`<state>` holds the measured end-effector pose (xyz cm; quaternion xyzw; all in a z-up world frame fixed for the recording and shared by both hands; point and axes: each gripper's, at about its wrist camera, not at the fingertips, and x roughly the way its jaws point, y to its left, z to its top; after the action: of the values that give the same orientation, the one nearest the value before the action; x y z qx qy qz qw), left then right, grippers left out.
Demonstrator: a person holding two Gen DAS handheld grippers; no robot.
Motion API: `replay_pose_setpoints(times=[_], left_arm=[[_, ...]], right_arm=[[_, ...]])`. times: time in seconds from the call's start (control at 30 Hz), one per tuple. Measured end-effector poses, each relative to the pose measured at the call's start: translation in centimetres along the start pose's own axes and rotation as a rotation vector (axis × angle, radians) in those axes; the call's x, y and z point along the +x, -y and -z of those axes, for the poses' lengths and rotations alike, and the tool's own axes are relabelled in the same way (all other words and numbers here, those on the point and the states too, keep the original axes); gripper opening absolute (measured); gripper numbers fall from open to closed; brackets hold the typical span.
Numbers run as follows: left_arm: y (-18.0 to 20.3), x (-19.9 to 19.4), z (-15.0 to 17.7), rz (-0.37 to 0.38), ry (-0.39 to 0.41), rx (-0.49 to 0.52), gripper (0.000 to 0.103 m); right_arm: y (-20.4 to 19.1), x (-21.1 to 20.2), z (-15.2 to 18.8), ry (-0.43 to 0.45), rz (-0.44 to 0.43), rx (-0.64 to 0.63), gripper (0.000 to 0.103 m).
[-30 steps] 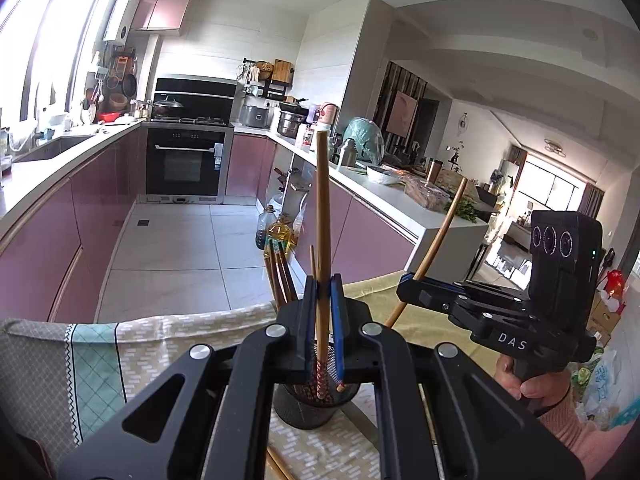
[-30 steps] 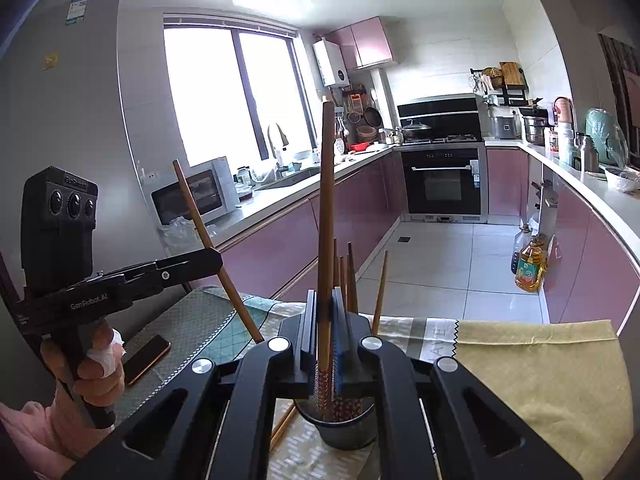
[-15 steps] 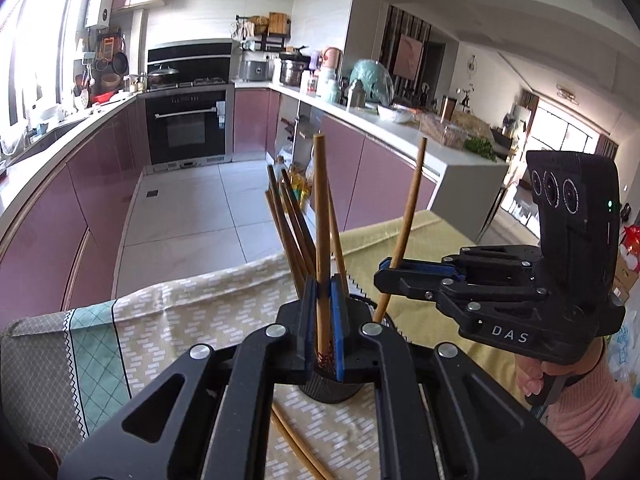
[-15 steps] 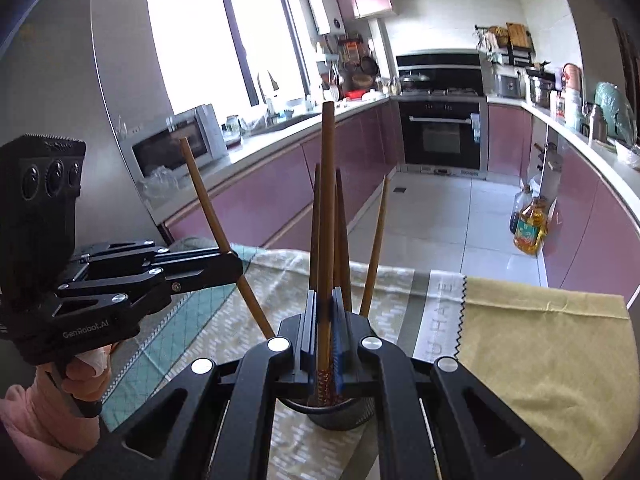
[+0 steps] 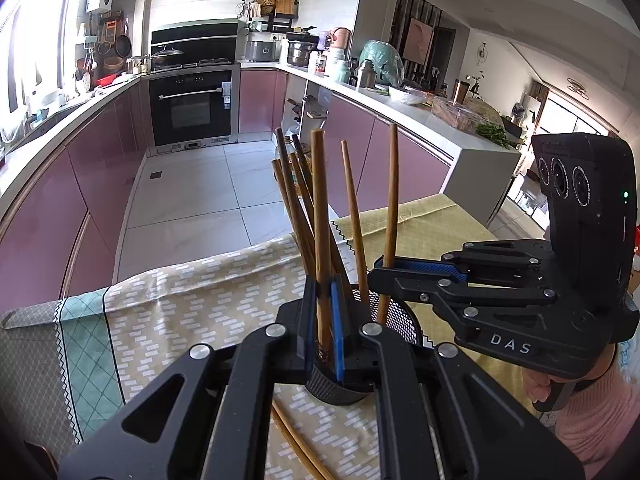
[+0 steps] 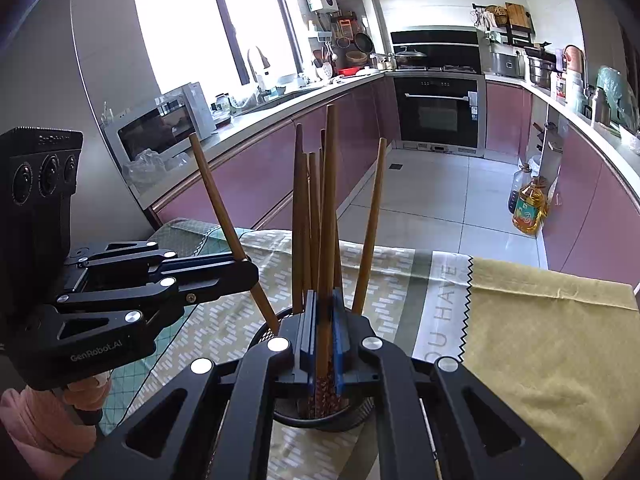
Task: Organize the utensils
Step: 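Lower both chopsticks into the black mesh cup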
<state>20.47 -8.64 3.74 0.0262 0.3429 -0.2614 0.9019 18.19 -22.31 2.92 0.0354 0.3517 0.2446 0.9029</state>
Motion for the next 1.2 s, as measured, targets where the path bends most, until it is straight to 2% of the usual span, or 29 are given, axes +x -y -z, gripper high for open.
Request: replay_pose_setpoints(times=[1.2], left_arm=[[-0.1, 2.4, 0.4, -0.010, -0.040, -0.038, 0.008]], right_arm=[[0.4, 1.6, -0.7, -0.004, -0.010, 0.016, 0.007]])
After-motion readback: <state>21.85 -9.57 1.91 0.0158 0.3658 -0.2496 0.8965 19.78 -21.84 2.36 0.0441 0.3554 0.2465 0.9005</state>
